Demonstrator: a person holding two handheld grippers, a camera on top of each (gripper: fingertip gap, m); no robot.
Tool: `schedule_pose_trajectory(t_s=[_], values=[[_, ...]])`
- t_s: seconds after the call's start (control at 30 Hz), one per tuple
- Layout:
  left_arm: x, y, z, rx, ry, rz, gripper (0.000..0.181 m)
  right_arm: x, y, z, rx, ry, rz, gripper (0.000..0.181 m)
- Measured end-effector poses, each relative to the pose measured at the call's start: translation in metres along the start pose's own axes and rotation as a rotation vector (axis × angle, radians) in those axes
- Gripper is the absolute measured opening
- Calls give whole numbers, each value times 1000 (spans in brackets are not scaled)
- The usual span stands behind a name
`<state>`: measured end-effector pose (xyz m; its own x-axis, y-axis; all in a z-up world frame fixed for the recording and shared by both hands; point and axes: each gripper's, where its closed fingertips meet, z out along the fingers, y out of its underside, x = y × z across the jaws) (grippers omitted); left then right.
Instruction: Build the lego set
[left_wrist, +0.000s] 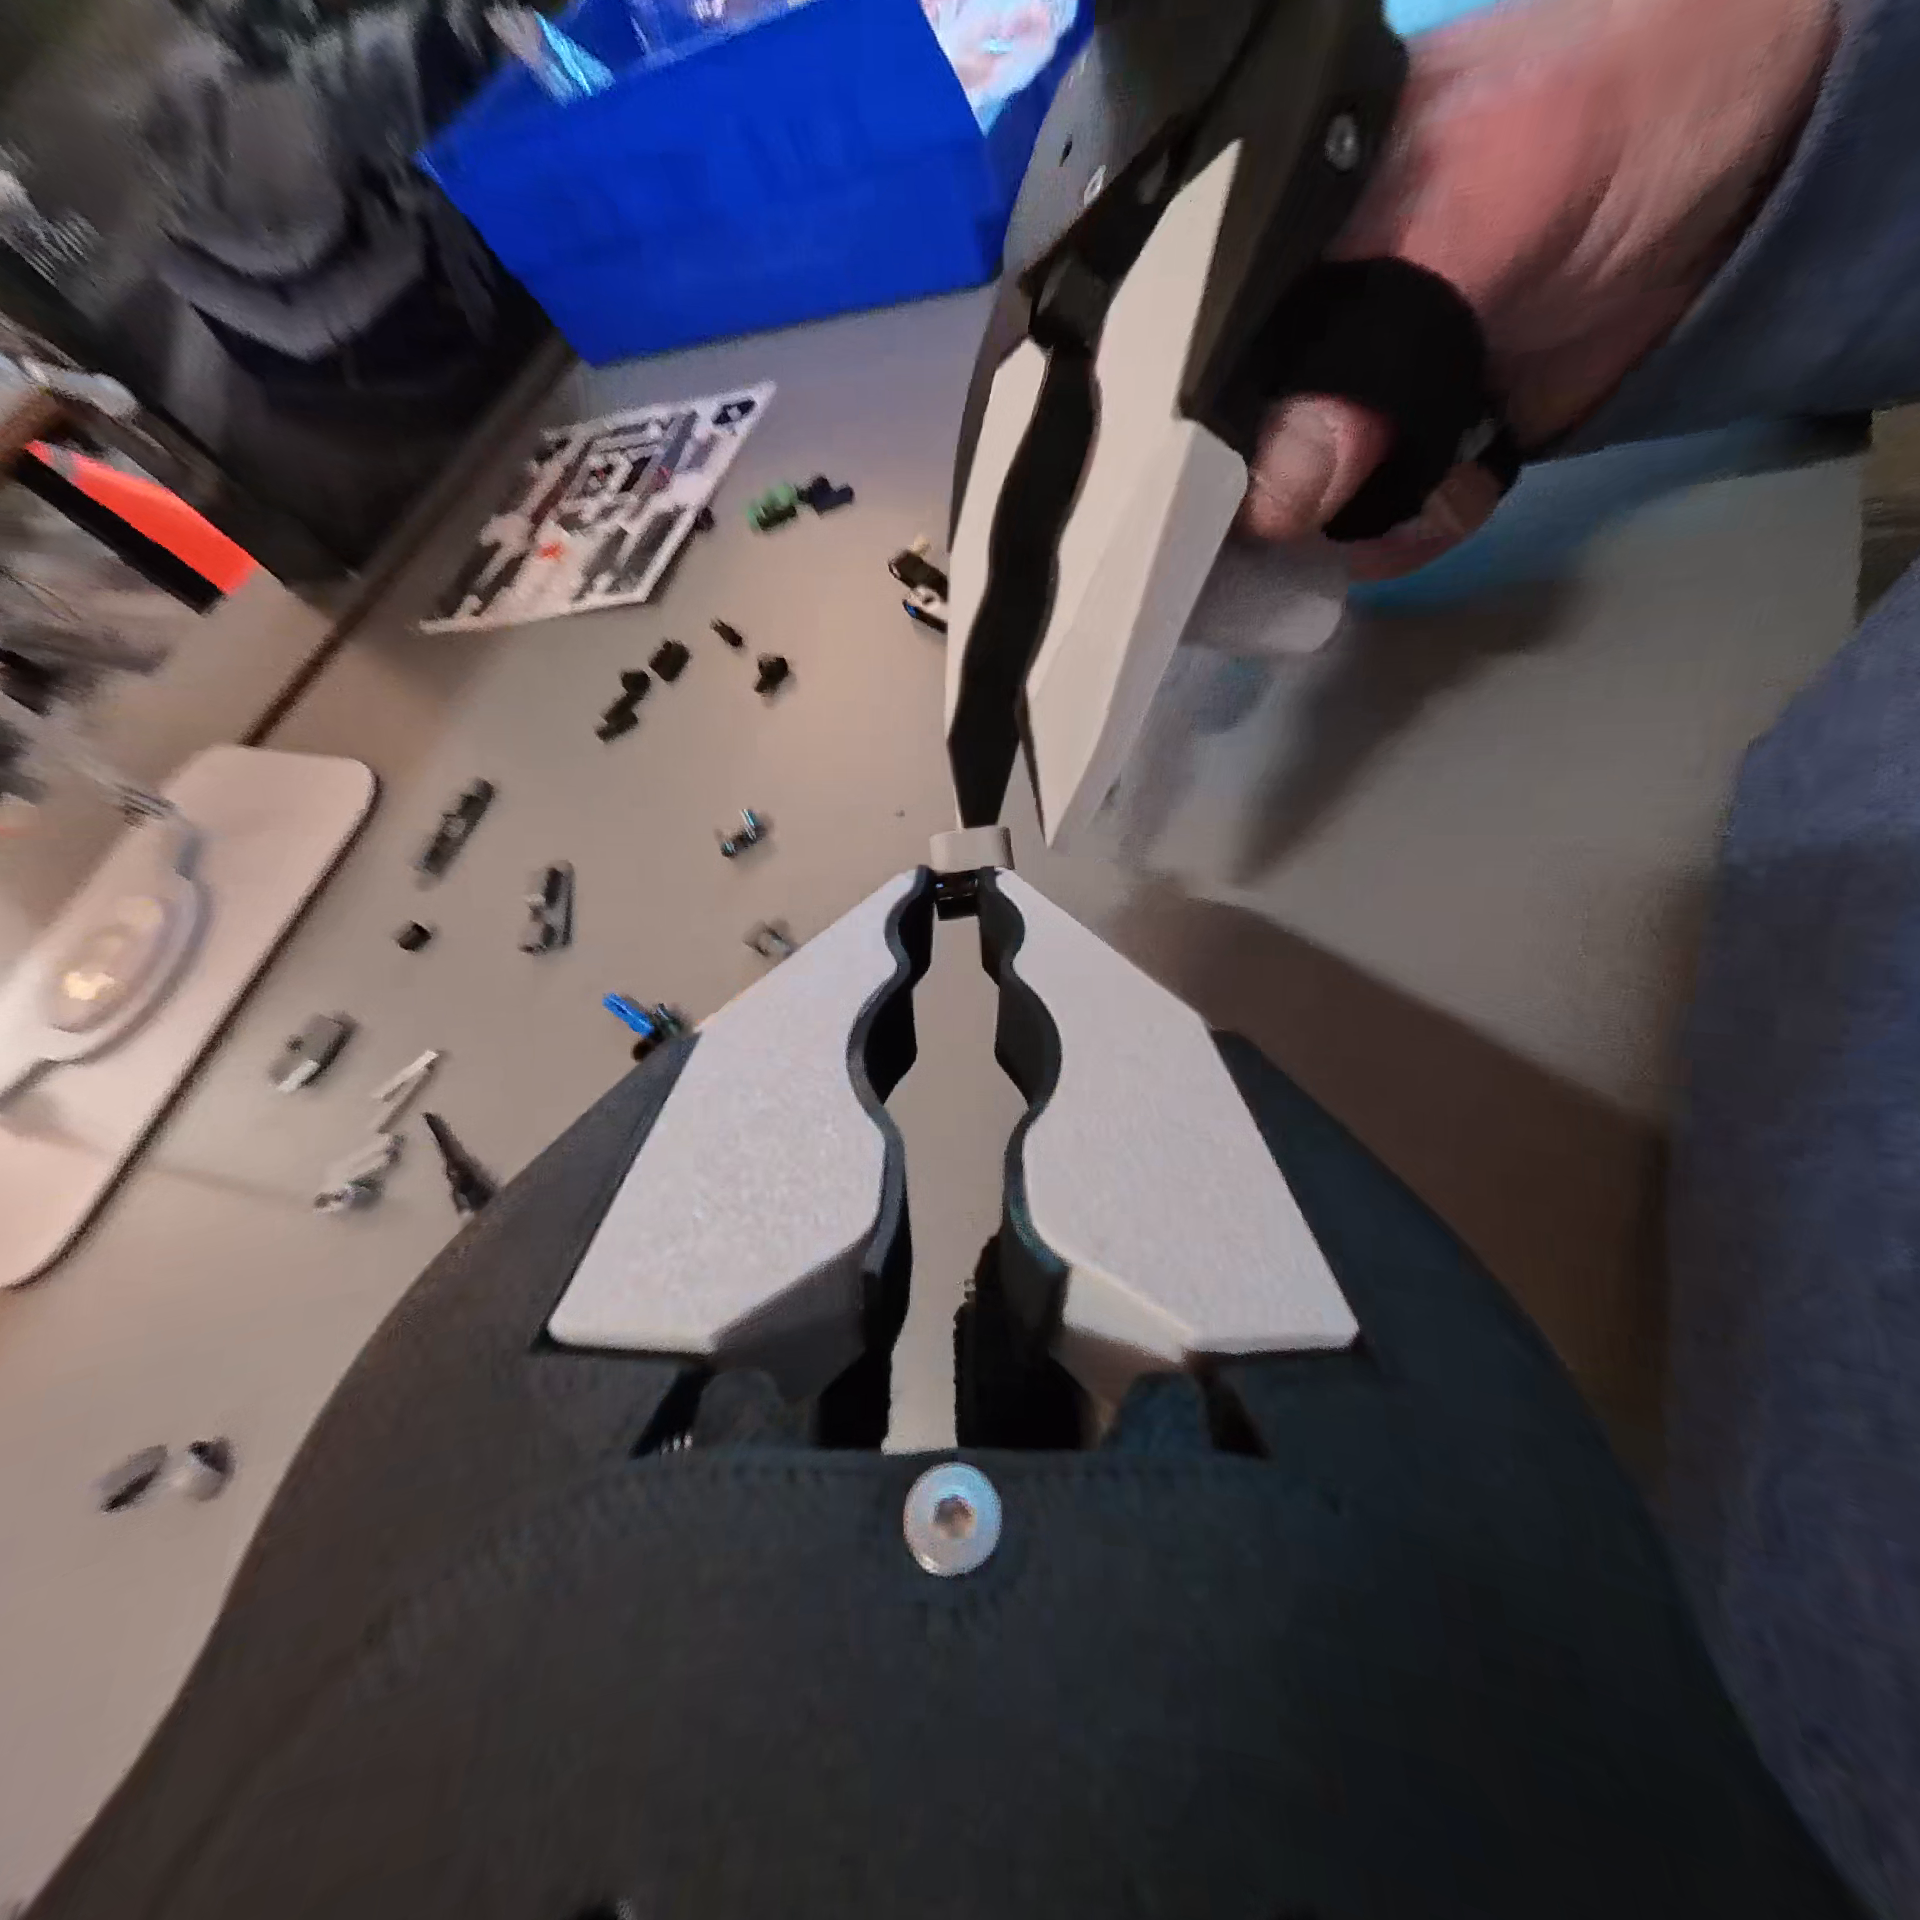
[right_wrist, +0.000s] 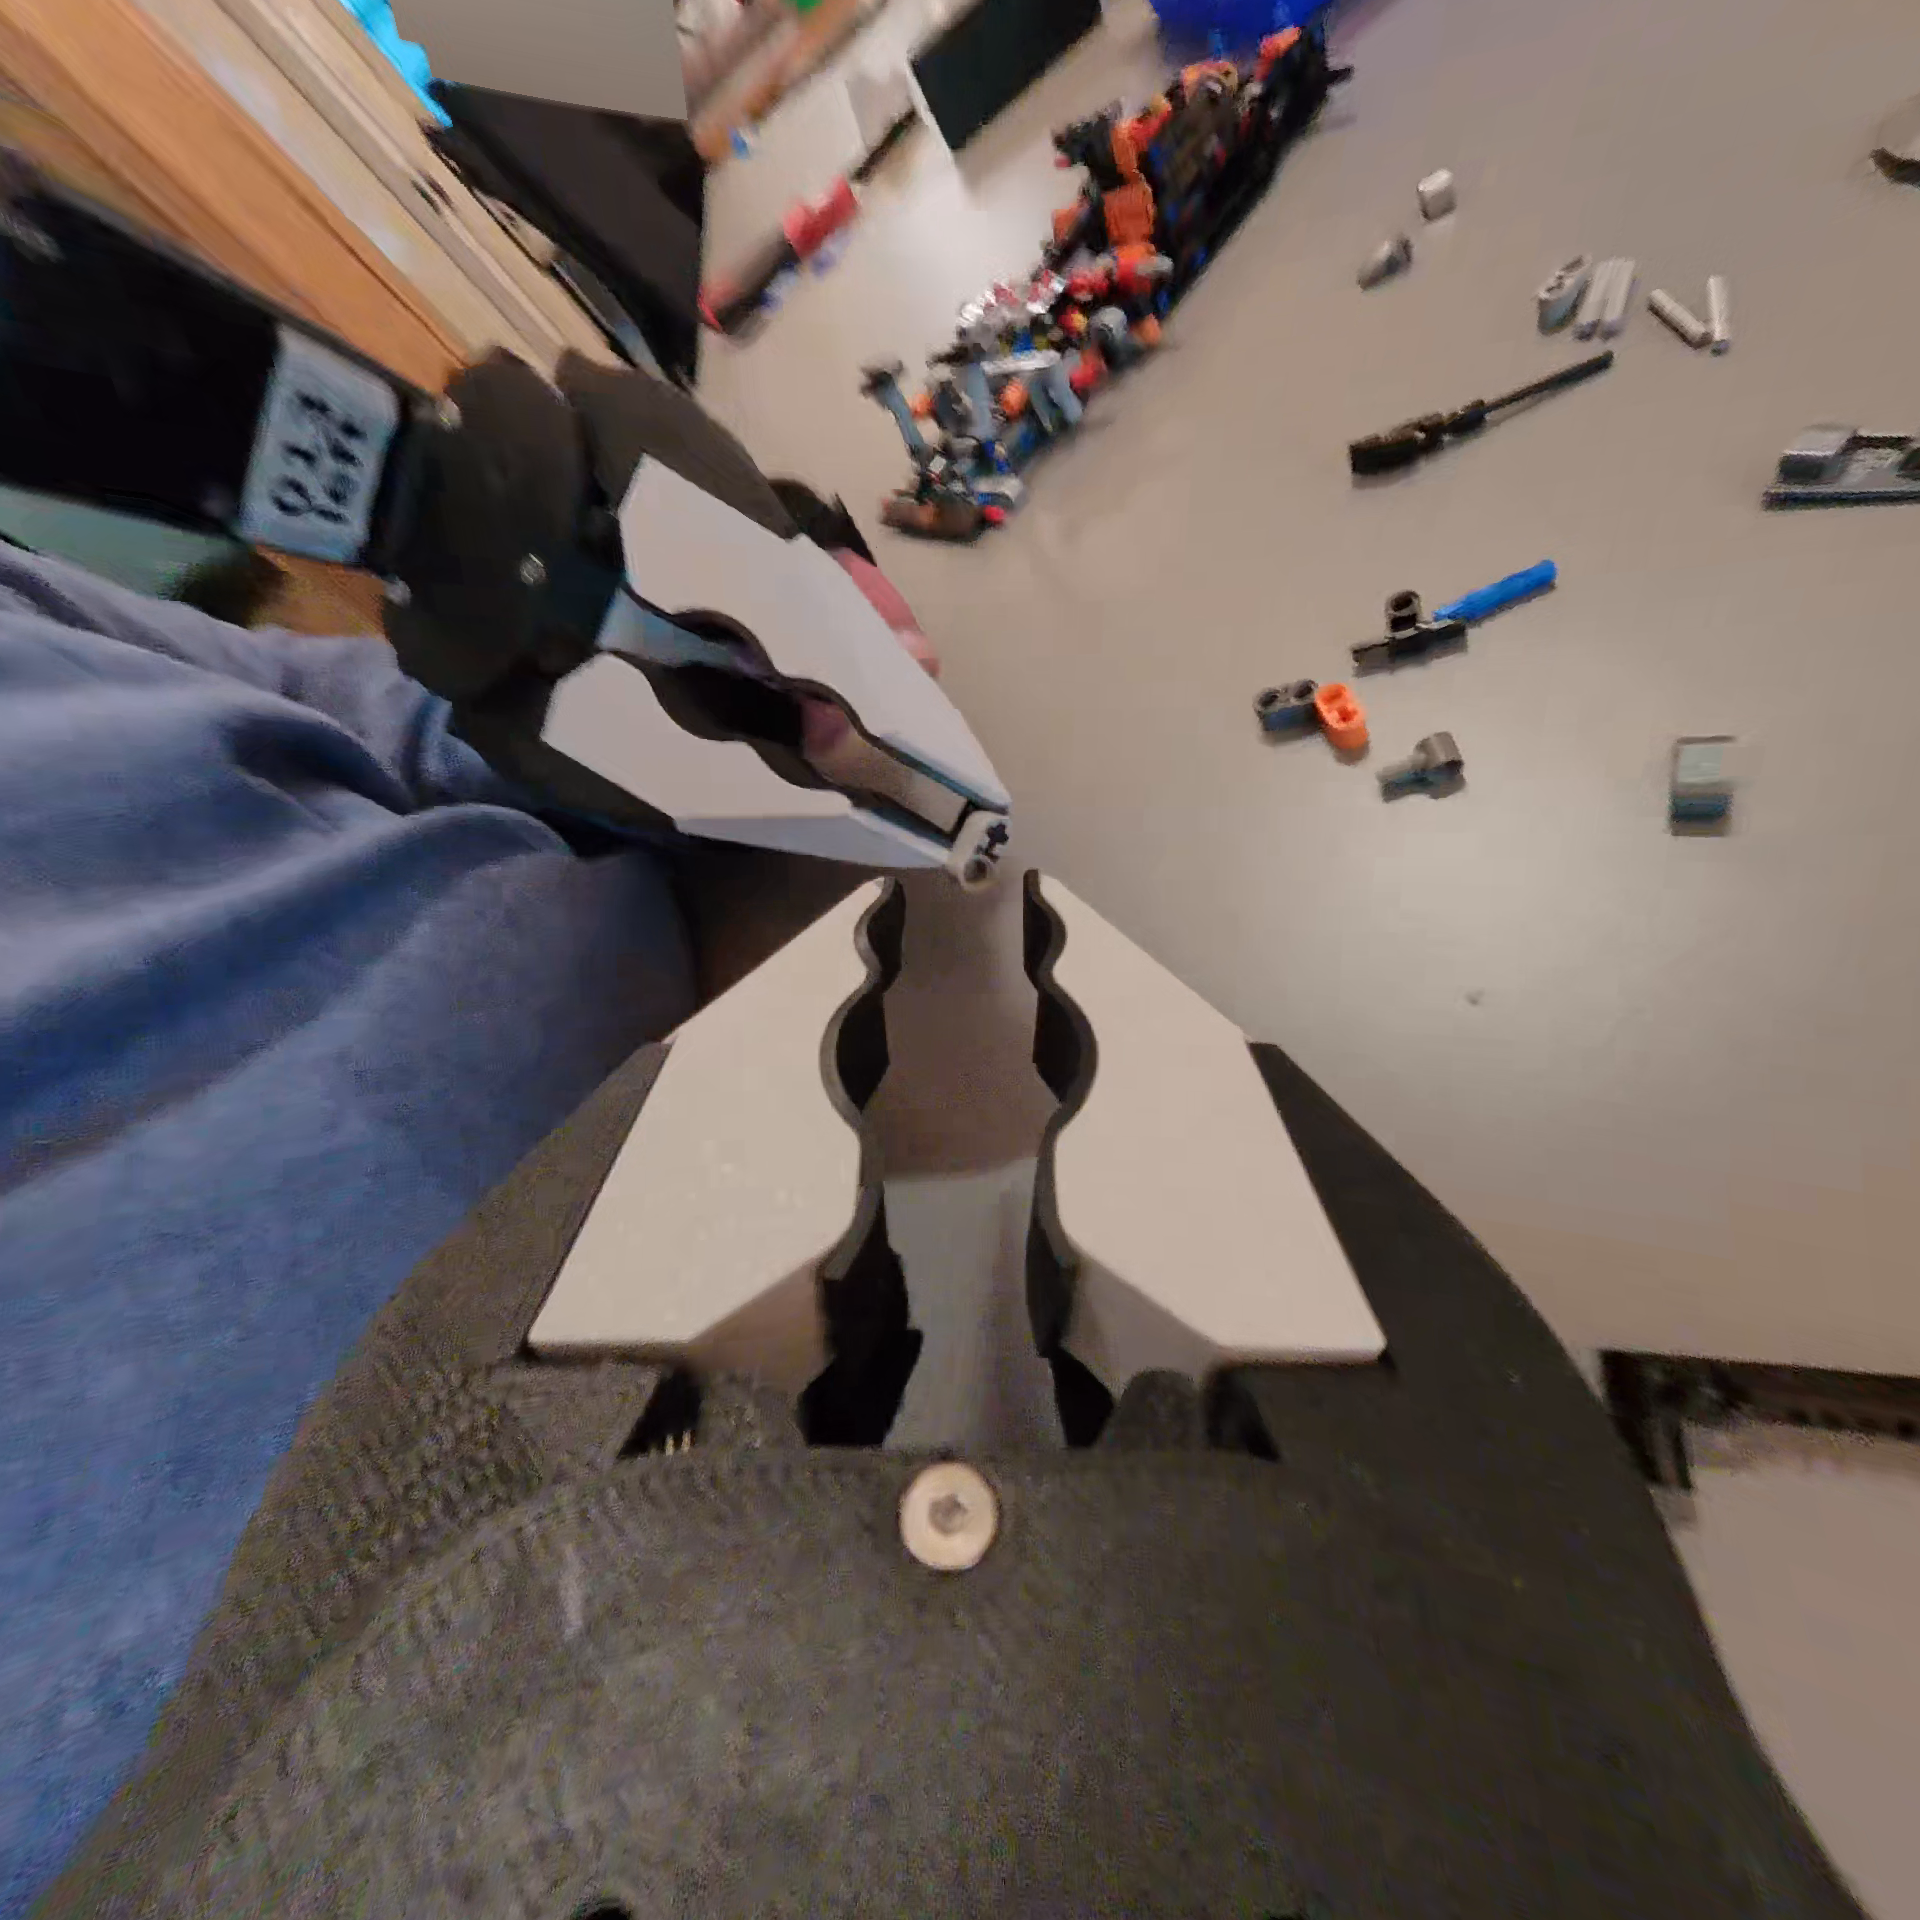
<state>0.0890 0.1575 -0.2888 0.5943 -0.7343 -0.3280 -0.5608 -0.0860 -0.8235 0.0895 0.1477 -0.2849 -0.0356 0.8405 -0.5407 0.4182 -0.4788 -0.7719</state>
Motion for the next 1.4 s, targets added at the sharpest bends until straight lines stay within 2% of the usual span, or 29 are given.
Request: schedule_pose_trajectory(t_s=[0.2, 0.33, 0.4, 0.5, 0.57, 0.67, 0.9, 0.97, 1.03, 1.4], values=[[1, -14, -2, 51, -44, 97, 6, -5, -9, -5, 74, -88, 74, 6], [3, -15, -2, 58, -9, 79, 9, -9, -9, -7, 50, -63, -24, 4], [6, -17, -5, 70, 59, 13, 20, -13, -9, -8, 13, -41, -139, 4], [10, -20, -9, 84, 166, -83, 24, -16, -7, -8, -66, -9, -297, 4], [14, -19, -9, 69, 257, -151, 21, -20, -9, -9, -90, -9, -374, 5], [16, -22, -12, 102, 333, -221, 7, -24, -10, -9, -101, -24, -435, 4], [14, -25, -15, 154, 382, -328, 6, -22, -17, -13, -54, -20, -409, 8], [15, -23, -16, 140, 385, -321, 6, -23, -17, -15, -46, -10, -413, 8], [16, -23, -15, 140, 385, -319, 6, -24, -15, -14, -48, -12, -419, 0], [14, -29, -18, 189, 400, -381, 5, -24, -19, -14, 30, -13, -362, 0]])
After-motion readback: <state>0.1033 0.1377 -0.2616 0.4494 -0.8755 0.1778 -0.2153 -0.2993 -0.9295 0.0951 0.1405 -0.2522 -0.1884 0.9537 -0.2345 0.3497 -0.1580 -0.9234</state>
